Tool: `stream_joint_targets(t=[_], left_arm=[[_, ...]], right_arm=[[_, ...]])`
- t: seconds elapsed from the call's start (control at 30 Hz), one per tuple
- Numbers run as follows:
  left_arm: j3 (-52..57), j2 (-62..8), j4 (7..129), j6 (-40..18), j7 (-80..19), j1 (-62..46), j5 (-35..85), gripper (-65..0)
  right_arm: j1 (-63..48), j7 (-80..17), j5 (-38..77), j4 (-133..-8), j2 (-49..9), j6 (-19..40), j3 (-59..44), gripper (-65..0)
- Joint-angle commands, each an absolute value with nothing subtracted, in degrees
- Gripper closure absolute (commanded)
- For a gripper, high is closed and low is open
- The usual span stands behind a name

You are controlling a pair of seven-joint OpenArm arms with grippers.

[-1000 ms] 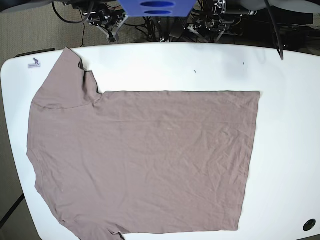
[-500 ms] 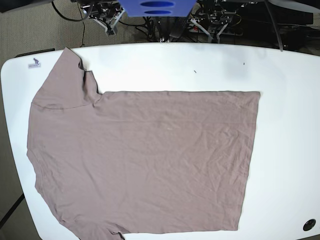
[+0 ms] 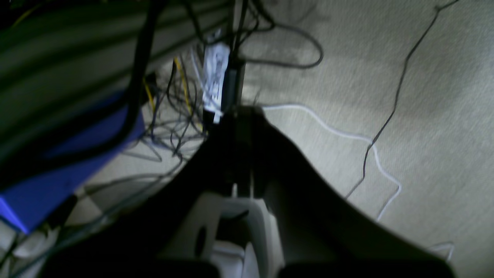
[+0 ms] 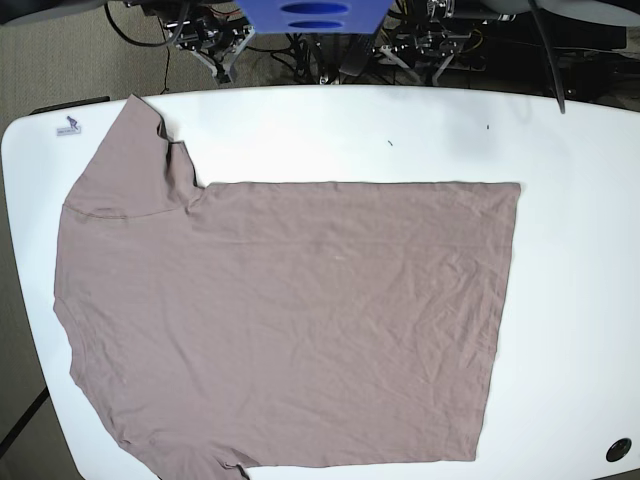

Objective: Fold the T-shirt properly

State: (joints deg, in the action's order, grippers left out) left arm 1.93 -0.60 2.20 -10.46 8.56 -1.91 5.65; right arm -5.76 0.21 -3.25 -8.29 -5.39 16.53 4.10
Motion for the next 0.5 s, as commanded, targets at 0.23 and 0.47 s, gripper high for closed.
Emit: stream_joint_targets(t=[0.23, 0.47], left_arm=[[1.95, 0.07, 0.44, -10.8, 8.89, -2.45, 5.4, -0.3], [2.15, 0.18, 1.59, -10.93, 8.77, -2.98, 5.38, -0.3]], right_arm=[[-5.82, 0.5, -3.34, -8.56, -5.84, 17.08, 4.23, 0.0], [-6.11, 0.38, -3.48, -9.59, -5.96, 17.21, 4.08, 0.0]])
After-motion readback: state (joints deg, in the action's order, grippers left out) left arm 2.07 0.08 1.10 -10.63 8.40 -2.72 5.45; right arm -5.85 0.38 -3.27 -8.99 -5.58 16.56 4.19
